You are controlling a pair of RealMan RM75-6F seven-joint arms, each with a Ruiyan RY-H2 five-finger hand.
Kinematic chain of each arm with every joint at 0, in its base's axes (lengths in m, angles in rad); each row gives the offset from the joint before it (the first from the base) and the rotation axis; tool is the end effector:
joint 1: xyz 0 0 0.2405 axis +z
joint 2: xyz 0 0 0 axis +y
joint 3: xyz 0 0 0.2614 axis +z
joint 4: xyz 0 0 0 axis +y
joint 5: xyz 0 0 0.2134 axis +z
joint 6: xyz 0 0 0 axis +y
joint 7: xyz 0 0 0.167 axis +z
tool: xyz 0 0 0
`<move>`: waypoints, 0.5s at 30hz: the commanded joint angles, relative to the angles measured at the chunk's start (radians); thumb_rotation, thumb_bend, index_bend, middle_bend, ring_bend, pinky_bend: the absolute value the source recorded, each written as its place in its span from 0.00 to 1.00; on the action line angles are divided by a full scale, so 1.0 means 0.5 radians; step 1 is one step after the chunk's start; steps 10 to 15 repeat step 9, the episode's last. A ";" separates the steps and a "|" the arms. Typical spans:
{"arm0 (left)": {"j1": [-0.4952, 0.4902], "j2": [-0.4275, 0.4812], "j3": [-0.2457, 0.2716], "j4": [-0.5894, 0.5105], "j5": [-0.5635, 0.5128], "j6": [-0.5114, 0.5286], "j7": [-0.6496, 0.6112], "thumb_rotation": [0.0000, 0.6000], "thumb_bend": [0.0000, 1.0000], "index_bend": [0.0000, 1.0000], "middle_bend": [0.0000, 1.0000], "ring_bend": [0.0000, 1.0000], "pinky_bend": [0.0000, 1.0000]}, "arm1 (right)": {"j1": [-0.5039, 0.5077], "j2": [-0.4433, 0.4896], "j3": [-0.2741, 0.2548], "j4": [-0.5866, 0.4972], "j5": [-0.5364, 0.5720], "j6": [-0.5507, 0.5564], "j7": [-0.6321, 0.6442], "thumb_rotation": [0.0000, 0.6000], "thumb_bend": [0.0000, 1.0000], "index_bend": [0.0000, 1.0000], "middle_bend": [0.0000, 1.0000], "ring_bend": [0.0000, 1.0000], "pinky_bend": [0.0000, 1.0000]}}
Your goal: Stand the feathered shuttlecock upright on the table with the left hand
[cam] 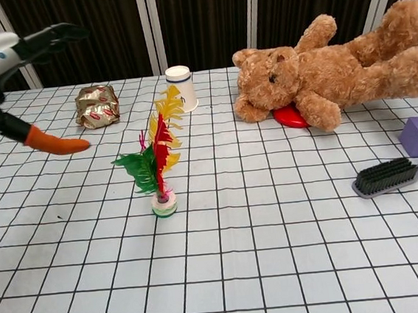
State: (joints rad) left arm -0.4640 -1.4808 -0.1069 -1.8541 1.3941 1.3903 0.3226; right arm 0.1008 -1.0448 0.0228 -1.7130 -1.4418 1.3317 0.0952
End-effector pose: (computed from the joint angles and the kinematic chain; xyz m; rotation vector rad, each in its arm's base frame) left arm -0.1313 0.2744 0.0382 -1.5807 -0.9909 -1.3119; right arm -0.3198 -0.1998 0.1482 1.3930 -1.1495 0.8652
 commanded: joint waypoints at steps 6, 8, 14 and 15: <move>0.383 0.599 0.378 0.025 0.241 0.286 -0.025 1.00 0.10 0.00 0.00 0.00 0.00 | -0.001 -0.011 -0.006 0.001 -0.013 0.013 -0.083 1.00 0.34 0.00 0.00 0.00 0.00; 0.458 0.647 0.433 0.073 0.229 0.320 -0.087 1.00 0.09 0.00 0.00 0.00 0.00 | -0.001 -0.019 -0.006 -0.001 -0.017 0.019 -0.108 1.00 0.34 0.00 0.00 0.00 0.00; 0.500 0.661 0.458 0.107 0.217 0.337 -0.130 1.00 0.09 0.00 0.00 0.00 0.00 | 0.000 -0.024 -0.007 -0.003 -0.021 0.022 -0.123 1.00 0.34 0.00 0.00 0.00 0.00; 0.500 0.661 0.458 0.107 0.217 0.337 -0.130 1.00 0.09 0.00 0.00 0.00 0.00 | 0.000 -0.024 -0.007 -0.003 -0.021 0.022 -0.123 1.00 0.34 0.00 0.00 0.00 0.00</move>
